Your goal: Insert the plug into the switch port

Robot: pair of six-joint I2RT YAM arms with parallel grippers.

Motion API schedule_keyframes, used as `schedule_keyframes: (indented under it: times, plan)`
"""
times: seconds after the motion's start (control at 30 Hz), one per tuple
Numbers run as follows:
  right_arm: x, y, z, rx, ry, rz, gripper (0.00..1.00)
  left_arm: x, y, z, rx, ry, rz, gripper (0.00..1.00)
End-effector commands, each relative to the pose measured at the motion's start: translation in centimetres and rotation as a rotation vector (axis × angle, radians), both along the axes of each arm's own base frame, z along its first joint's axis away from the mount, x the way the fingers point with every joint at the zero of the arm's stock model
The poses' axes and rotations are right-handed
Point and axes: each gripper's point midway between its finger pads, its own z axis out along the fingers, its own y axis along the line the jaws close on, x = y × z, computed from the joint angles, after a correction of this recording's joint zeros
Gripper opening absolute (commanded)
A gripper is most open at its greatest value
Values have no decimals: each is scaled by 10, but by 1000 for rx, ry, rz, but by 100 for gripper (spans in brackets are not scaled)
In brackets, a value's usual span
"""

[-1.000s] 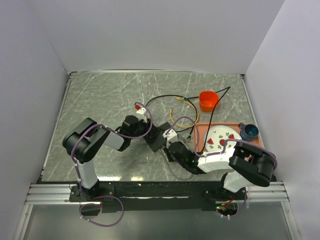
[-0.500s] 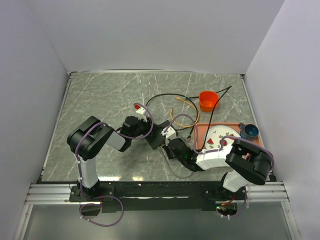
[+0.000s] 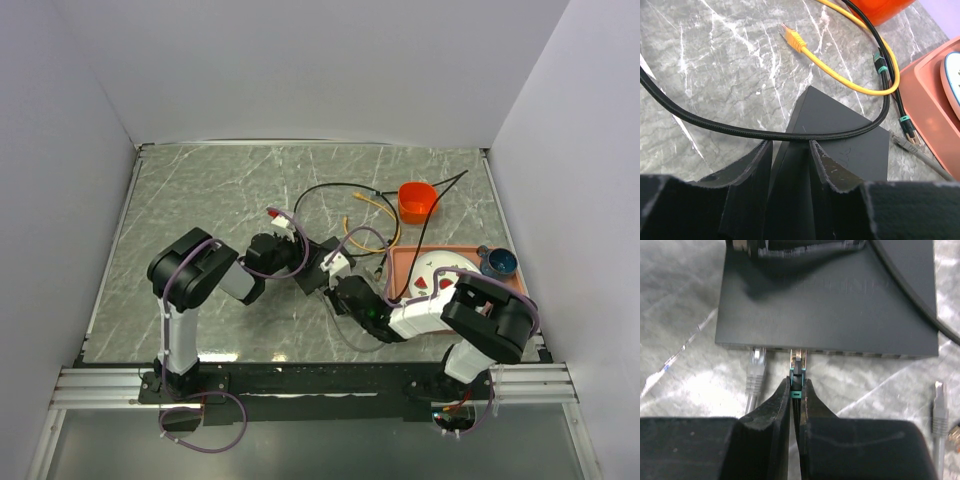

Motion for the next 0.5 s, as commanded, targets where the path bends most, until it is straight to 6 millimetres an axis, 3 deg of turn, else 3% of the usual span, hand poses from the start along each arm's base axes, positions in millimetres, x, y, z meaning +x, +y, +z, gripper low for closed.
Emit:
schedule_keyframes:
  times: [0.0,0.33,0.47]
  plan:
    - [62,44,162,490,-385,-27,0,-218,-19,-101,117,733,-546,34]
    - [85,43,159,510,-383,-61,0,-236,-24,-106,119,782,-591,33]
    - [81,42,148,489,-330,-62,0,-226,-22,-103,127,755,-528,35]
